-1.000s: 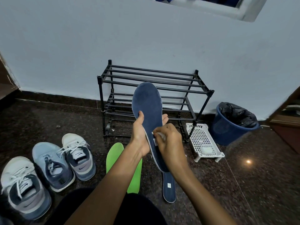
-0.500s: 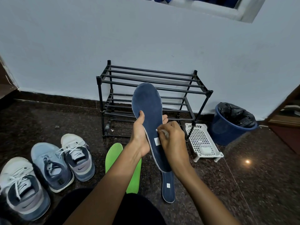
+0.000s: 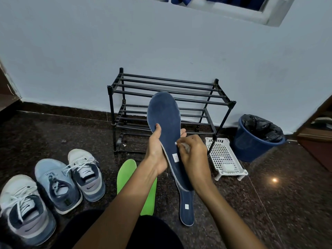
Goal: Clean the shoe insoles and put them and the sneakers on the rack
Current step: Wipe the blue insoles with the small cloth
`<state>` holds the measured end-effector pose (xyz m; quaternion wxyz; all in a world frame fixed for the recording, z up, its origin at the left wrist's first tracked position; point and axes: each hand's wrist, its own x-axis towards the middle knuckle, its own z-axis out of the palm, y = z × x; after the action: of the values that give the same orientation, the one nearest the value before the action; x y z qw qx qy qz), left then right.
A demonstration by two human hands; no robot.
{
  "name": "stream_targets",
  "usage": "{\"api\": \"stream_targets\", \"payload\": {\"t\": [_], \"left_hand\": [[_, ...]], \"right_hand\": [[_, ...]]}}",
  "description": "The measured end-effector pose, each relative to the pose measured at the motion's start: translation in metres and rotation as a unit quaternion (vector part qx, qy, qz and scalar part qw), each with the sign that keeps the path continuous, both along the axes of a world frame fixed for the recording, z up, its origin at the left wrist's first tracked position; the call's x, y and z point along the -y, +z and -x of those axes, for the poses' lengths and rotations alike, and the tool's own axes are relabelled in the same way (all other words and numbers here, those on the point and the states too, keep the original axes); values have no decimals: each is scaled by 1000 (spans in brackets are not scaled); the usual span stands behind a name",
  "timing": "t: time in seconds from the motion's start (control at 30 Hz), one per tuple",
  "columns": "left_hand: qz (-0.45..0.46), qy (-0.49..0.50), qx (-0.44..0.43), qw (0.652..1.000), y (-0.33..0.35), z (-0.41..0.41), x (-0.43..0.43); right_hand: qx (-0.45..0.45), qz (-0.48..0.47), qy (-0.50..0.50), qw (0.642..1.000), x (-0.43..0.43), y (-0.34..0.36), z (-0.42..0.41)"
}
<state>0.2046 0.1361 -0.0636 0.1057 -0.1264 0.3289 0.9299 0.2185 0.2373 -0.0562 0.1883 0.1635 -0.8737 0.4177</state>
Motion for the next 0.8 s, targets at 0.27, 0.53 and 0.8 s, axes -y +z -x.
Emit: {"api": "stream_targets", "payload": {"t": [0.27, 0.53, 0.8], "left_hand": [[-18, 25, -4, 1000, -1, 2, 1], [-47, 29, -11, 998, -2, 2, 2], [-71, 35, 0, 997, -1, 3, 2]], "right_hand": [[31, -4, 63, 997, 4, -6, -16], [49, 19, 49, 997, 4, -9, -15], [72, 69, 24, 995, -6, -10, -11]]}}
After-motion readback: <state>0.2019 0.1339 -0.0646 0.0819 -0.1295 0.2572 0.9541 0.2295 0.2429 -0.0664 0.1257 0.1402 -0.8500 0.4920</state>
